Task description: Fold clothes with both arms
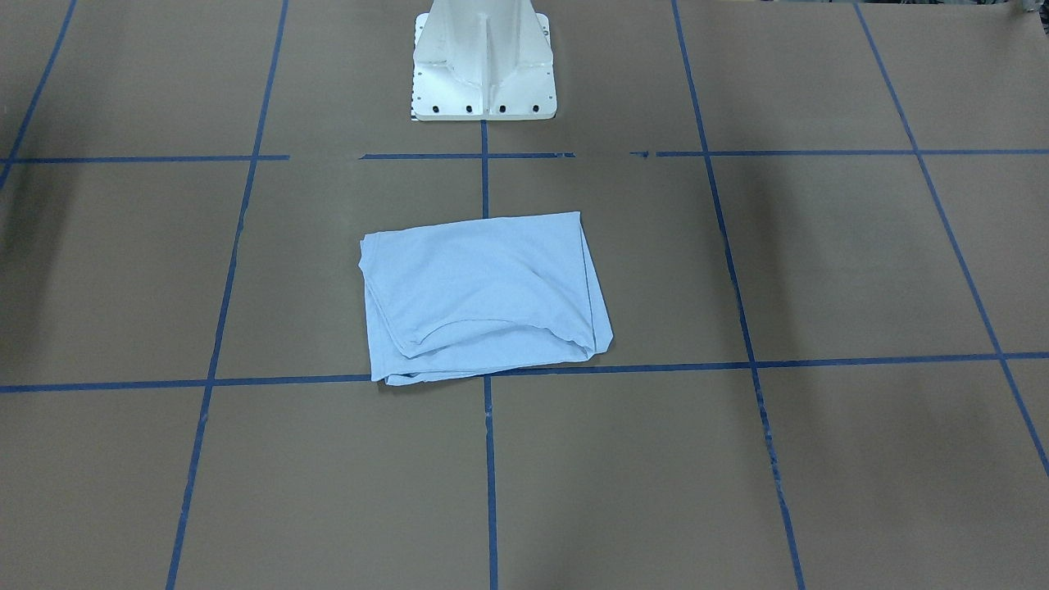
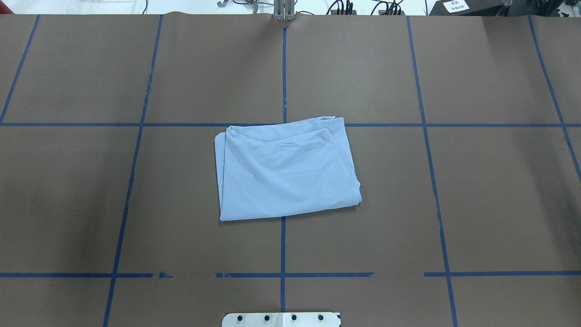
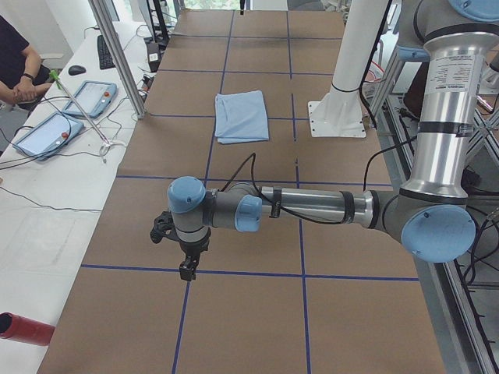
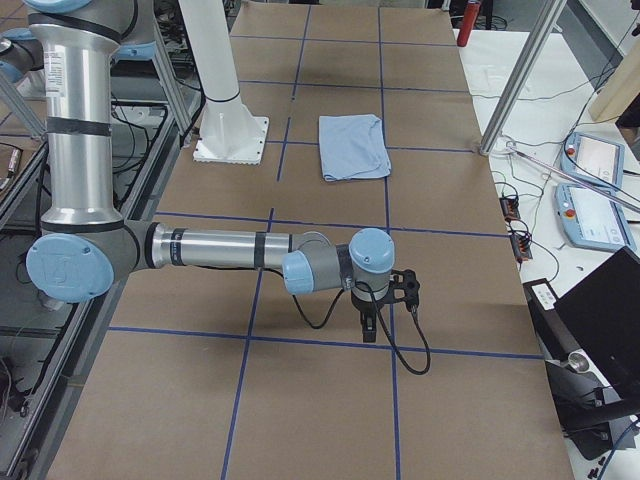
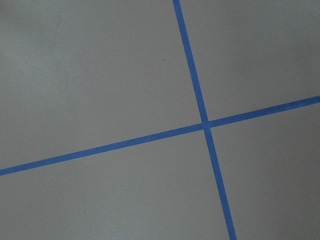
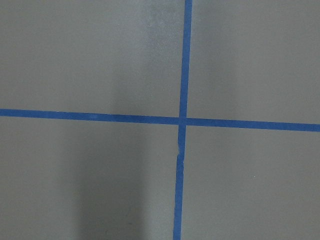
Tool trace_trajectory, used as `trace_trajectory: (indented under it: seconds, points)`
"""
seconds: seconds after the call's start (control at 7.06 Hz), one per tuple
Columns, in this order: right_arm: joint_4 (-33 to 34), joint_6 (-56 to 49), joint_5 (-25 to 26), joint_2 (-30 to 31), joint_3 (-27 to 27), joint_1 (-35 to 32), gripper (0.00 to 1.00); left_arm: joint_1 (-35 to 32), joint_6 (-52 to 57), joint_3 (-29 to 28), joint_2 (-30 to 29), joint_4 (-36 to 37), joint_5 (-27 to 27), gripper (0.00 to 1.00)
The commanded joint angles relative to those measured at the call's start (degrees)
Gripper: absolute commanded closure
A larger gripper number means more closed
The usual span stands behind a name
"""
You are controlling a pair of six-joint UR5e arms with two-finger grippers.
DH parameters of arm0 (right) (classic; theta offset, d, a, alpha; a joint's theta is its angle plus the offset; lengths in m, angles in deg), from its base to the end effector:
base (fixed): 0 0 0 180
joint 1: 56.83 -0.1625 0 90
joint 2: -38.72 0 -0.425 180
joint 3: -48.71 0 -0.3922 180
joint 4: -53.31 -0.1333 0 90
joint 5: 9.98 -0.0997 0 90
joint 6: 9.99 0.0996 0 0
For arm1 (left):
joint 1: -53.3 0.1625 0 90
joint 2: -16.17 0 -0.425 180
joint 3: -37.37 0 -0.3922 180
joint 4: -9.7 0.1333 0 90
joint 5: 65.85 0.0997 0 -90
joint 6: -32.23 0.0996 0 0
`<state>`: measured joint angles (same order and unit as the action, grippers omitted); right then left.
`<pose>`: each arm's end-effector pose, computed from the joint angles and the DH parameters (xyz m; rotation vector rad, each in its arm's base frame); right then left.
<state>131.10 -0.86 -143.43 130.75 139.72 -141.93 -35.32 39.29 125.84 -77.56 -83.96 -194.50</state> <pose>0.0228 -0.4927 0.6458 0.0921 -0.7727 -0.0040 -0.0584 -0.5282 0.6387 0.1318 0.6691 0.1761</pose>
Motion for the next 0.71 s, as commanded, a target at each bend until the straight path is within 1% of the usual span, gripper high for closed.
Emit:
trace_trajectory:
  seconds: [0.0,0.57]
  points:
    - [0.0,0.0,0.0,0.0,0.0,-0.1,0.0,-0.1,-9.3,0.1,0.2,-0.1,-0.2,0.0]
    - [0.1,-0.3,0.4,0.2,1.6,-0.2,0.0,0.0,-10.1,0.1,0.0,0.1,-0.2,0.0]
